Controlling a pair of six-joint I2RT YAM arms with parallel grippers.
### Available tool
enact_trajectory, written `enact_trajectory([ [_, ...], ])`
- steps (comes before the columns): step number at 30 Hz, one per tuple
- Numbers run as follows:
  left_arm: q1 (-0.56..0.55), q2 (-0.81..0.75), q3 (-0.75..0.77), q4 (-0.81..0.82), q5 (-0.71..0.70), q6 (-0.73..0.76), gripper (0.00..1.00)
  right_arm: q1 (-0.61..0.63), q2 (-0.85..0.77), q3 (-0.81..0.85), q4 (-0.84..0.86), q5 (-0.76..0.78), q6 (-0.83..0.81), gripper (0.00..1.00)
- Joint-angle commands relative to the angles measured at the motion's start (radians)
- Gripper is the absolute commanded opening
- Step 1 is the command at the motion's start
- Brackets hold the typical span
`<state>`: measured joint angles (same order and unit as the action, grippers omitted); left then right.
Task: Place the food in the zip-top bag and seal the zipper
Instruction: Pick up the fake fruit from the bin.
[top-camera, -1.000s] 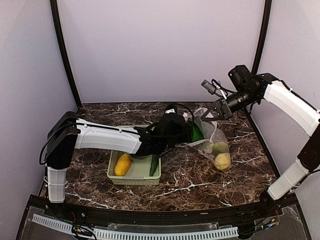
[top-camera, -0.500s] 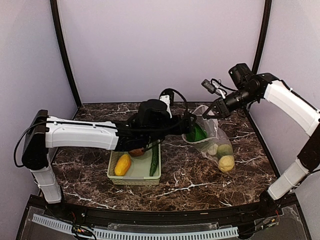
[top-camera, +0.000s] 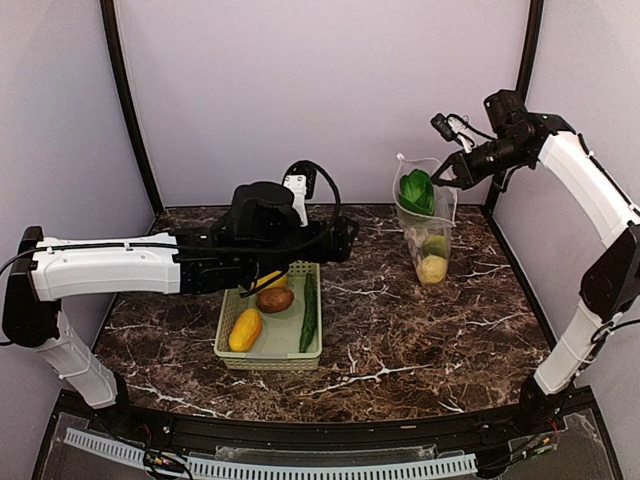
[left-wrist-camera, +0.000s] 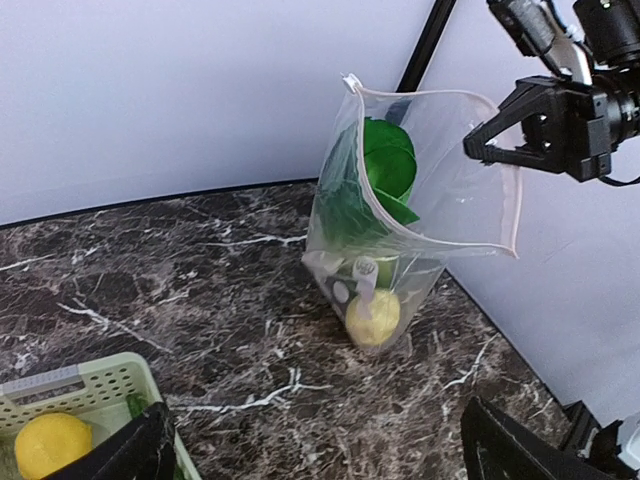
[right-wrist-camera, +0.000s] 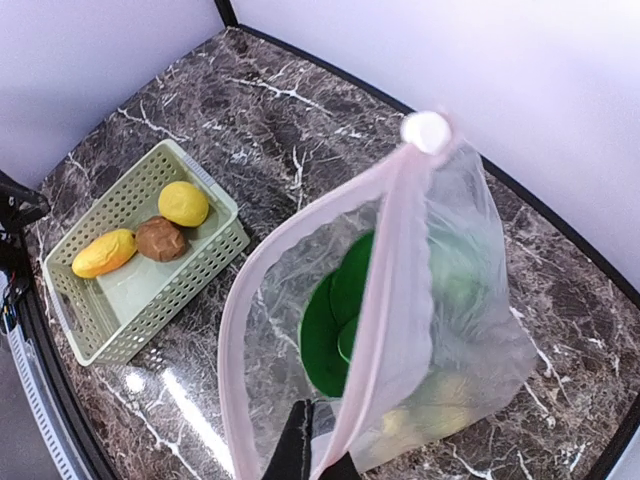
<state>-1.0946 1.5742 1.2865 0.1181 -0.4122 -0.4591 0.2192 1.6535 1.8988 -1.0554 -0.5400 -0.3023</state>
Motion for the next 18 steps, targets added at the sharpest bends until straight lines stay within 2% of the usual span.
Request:
enact_trajectory([
  [1,0.007,-0.047,-0.018,-0.212,-0.080,0.007,0.99,-0.012,-0.070,-0.124,0.116,0.007,0.027,0.00],
  [5,0.024,-0.037,0.011,-0.375,-0.109,-0.011,0.99,0.091,-0.011,-0.185,0.039,0.012,0.006,0.00],
  [10,0.040,-0.021,0.058,-0.599,-0.162,-0.020,0.99,0.101,-0.008,-0.266,0.061,-0.066,0.020,0.00],
  [18,0.099,-0.022,-0.021,-0.763,-0.107,-0.013,0.99,0.106,-0.052,-0.302,0.069,-0.135,0.011,0.00],
])
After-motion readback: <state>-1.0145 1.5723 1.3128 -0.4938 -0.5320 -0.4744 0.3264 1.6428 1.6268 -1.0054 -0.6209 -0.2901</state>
